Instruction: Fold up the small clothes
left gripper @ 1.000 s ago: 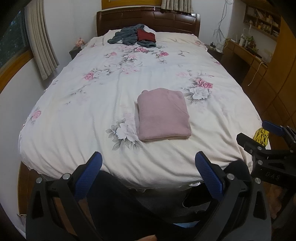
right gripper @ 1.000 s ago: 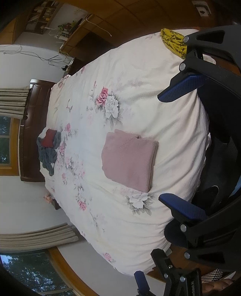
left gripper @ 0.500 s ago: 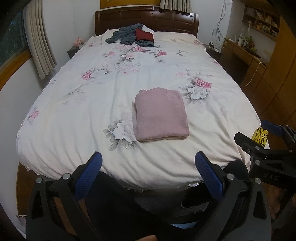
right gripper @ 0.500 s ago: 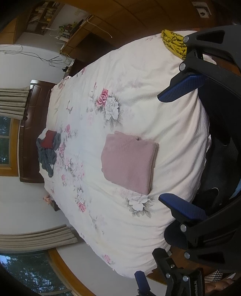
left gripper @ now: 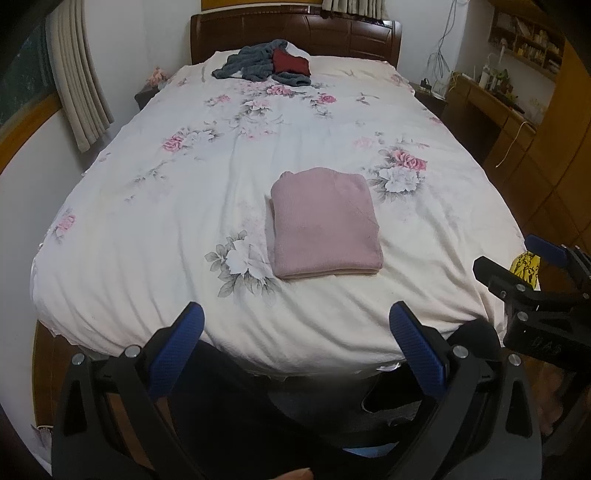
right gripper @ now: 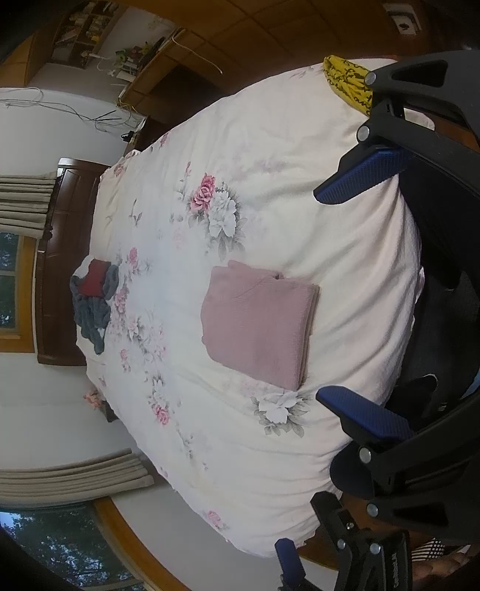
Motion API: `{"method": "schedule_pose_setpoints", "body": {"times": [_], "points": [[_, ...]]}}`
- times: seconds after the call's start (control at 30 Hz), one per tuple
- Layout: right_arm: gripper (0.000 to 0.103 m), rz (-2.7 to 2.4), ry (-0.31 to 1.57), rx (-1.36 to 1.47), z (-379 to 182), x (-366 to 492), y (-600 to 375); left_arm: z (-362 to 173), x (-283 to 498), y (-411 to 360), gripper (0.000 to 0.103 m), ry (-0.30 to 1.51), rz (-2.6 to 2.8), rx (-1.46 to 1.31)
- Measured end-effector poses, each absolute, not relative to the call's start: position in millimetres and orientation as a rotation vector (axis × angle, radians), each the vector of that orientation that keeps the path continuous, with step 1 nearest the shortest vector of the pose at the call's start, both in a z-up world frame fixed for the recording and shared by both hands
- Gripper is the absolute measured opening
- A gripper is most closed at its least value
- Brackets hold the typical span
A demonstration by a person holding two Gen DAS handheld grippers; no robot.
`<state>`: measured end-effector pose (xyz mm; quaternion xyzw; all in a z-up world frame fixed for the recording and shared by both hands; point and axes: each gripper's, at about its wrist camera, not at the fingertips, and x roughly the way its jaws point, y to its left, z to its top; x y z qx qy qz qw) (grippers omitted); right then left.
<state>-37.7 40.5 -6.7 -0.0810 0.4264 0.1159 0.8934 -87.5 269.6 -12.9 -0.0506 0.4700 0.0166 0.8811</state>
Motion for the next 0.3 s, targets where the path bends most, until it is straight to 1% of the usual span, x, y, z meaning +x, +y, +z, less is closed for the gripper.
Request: {"method": "schedule_pose_setpoints", "body": {"times": [0.3], "points": [[0.099,0.247,0.896,-0.161,-10.5,-28.6,40.1,-12.7,-84.7,271.3,0.1,0.978,0.045,-0.101]]}}
